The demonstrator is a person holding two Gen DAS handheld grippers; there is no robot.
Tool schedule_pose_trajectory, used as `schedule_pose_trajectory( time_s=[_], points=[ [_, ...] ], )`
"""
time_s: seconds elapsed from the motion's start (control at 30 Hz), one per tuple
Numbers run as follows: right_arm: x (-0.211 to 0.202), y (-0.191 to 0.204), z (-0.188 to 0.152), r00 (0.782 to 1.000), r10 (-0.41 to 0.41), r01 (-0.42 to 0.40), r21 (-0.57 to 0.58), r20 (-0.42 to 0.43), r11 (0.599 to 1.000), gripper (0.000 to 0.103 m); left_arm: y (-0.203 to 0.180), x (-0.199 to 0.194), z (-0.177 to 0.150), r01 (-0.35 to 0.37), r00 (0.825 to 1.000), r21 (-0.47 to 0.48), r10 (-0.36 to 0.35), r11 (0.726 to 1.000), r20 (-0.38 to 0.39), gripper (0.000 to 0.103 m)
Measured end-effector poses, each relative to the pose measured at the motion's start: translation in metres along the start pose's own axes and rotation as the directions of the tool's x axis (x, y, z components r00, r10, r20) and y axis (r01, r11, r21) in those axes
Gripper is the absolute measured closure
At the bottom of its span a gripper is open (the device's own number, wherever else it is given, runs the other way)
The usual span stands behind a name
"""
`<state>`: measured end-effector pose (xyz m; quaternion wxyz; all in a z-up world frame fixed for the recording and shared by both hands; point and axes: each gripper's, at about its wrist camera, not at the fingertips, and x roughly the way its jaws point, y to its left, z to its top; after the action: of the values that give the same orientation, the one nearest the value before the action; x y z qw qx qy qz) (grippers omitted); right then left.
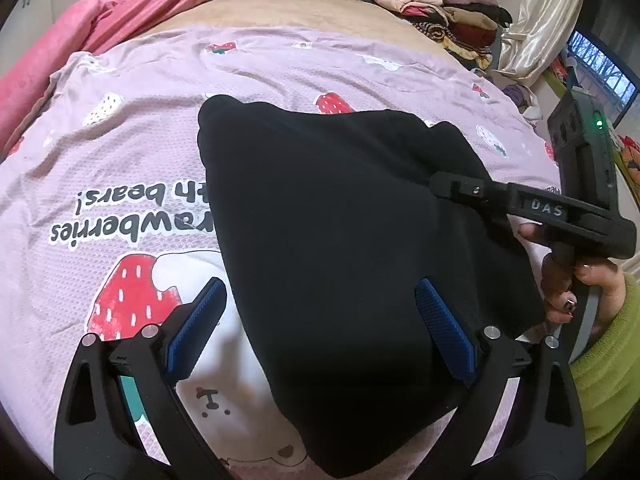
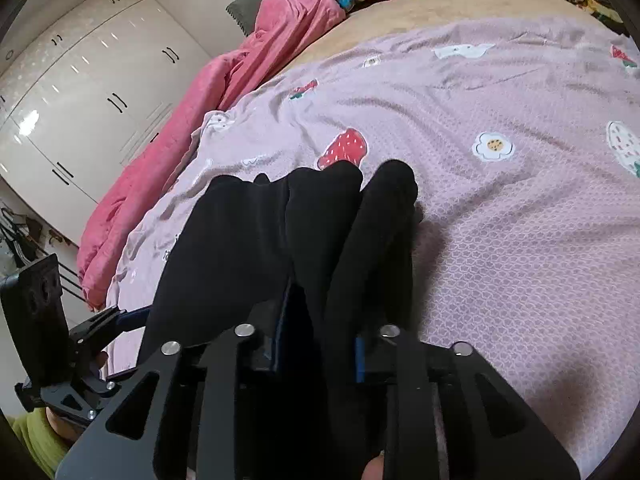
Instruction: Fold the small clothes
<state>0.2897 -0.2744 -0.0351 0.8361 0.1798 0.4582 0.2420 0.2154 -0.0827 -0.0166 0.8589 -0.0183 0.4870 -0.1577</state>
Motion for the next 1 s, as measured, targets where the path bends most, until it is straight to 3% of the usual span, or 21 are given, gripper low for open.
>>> schedule_pose_trajectory(
  time_s=[0.17,0.33,0.43,0.57,0.6,0.63,0.67,0.9,1.0],
  points=[
    [-0.010,0.008,-0.006,1.000,-0.015,0.015,0.009,0.005,1.000,0.061,0.003,-0.002,-0.005,0.008,1.000,-0.015,-0.008,1.000,0.003,0.014],
    [-0.024,0.012,-0.019,1.000,0.031,-0.031,0.035,0.000,0.999,0.038,0.006,-0.006,-0.009,0.027,1.000,-0.031,-0.027,0.999,0.005,0.011],
    [-0.029,0.016,-0.029,0.999,0.050,-0.049,0.037,-0.010,0.998,0.032,0.009,-0.010,-0.016,0.046,0.999,-0.046,-0.046,0.998,0.003,0.010],
    [-0.032,0.019,-0.038,0.998,0.050,-0.049,0.032,-0.024,0.998,0.032,0.011,-0.012,-0.025,0.072,0.997,-0.068,-0.073,0.995,-0.007,0.010],
    [-0.032,0.020,-0.040,0.999,0.043,-0.043,0.027,-0.022,0.999,0.039,0.011,-0.012,-0.028,0.078,0.997,-0.070,-0.079,0.995,-0.011,0.010],
    [-0.033,0.020,-0.041,0.999,0.029,-0.029,0.019,-0.020,0.999,0.064,0.010,-0.012,-0.031,0.077,0.997,-0.066,-0.078,0.995,-0.015,0.010],
    [-0.032,0.021,-0.042,0.999,0.028,-0.027,0.011,-0.025,1.000,0.079,0.008,-0.011,-0.032,0.076,0.997,-0.062,-0.077,0.995,-0.020,0.010],
    [-0.058,0.046,-0.039,0.998,-0.022,0.028,-0.118,0.055,0.993,0.084,0.001,-0.012,-0.037,0.093,0.995,-0.045,-0.094,0.995,-0.028,0.015],
    [-0.049,0.041,-0.041,0.996,-0.085,0.088,-0.117,0.026,0.989,0.084,-0.001,-0.012,-0.037,0.090,0.995,-0.043,-0.092,0.995,-0.032,0.015]
  ],
)
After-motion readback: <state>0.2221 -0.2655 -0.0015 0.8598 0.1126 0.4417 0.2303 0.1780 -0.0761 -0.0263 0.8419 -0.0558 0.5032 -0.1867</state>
